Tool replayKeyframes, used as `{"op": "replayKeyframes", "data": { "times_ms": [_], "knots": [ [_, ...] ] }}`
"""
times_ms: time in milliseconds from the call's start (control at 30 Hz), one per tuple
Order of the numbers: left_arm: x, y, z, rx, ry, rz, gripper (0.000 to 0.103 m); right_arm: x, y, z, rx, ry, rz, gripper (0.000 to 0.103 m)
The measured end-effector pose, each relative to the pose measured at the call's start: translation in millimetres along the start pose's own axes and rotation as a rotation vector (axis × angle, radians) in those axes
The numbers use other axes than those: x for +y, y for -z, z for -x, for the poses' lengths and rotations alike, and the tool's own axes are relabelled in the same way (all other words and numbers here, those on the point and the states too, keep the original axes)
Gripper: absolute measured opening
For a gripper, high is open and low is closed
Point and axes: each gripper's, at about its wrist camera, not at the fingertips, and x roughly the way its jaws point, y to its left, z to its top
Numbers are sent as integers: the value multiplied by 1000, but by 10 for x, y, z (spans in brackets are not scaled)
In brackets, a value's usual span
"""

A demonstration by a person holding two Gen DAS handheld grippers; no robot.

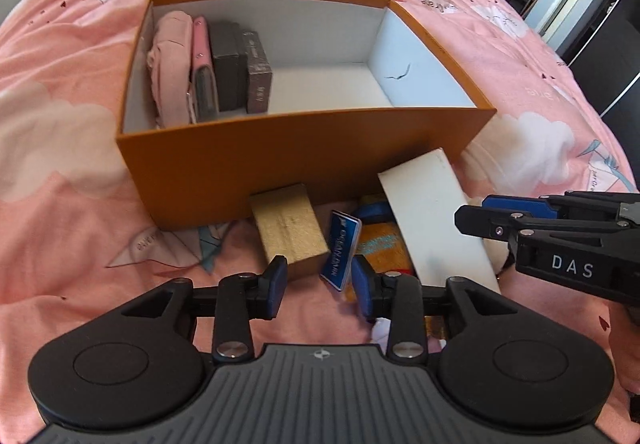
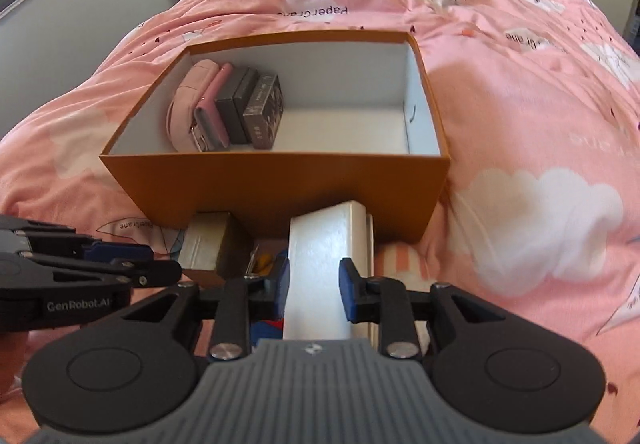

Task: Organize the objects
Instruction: 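Withdraw both tools from the box down toward the items beside it, then grasp the tan cardboard cube with the left tool while the right tool grasps the white glasses case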

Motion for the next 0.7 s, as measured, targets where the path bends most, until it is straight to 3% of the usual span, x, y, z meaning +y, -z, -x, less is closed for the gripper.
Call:
{"op": "replayKeyframes", "data": {
  "times_ms": [100, 233, 700],
  "knots": [
    [-12, 16, -55, -7, 16, 3, 56, -37, 69, -16, 13, 19, -17, 36],
    [16, 18, -134, -5, 17, 40, 62, -83, 132, -44, 34, 12, -37, 39],
    [202, -160, -454, 40, -50, 151, 66, -316, 92, -339, 128, -61, -131, 47]
  ]
}}
